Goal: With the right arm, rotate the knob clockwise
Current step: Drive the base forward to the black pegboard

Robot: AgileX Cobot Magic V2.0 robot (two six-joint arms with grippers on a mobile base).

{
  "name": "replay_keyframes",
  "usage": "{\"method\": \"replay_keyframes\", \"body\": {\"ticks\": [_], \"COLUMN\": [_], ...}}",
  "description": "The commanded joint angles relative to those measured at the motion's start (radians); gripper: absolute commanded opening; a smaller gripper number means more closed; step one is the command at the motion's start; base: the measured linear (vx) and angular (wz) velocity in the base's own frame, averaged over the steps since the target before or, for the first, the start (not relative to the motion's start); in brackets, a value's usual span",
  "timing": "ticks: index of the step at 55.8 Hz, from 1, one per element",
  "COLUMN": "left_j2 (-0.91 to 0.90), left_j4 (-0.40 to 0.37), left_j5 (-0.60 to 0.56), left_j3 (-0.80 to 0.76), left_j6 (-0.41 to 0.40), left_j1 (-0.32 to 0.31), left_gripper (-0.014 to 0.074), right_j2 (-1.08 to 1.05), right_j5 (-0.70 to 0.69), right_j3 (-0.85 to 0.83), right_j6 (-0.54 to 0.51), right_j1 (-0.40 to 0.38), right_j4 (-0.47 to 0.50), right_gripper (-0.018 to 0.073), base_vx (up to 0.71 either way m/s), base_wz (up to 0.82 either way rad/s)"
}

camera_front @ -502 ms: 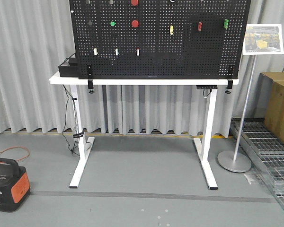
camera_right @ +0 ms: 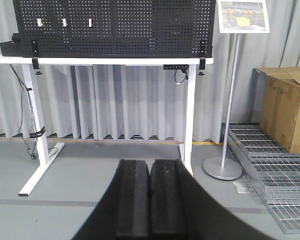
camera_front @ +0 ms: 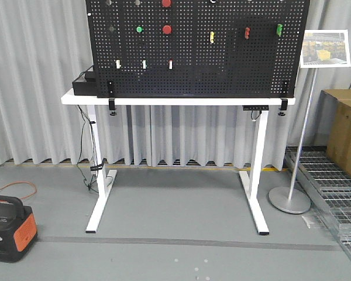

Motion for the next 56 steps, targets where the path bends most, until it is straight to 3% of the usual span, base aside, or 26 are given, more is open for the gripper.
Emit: {"method": "replay_keyframes", "body": {"ticks": [1, 56], "left_j2": [-0.017, -0.017], "left_j4": [-0.005, -0.005], "left_j5": [-0.077, -0.077], "left_j3": [0.033, 0.033], "left_j6": [-0.004, -0.004], "left_j1": [-0.008, -0.008], "left_gripper": [-0.0006, -0.0006], "right_j2": [-0.012, -0.012], "right_j5": [-0.088, -0.088], "right_j3": [0.008, 0.008], "right_j6": [-0.008, -0.008], "right_j1": [-0.001, -0.001], "right_j4": [-0.001, -0.001], "right_gripper": [-0.0007, -0.0007], "base_vx": [0.0, 0.05], "base_wz": [0.0, 0.02]}}
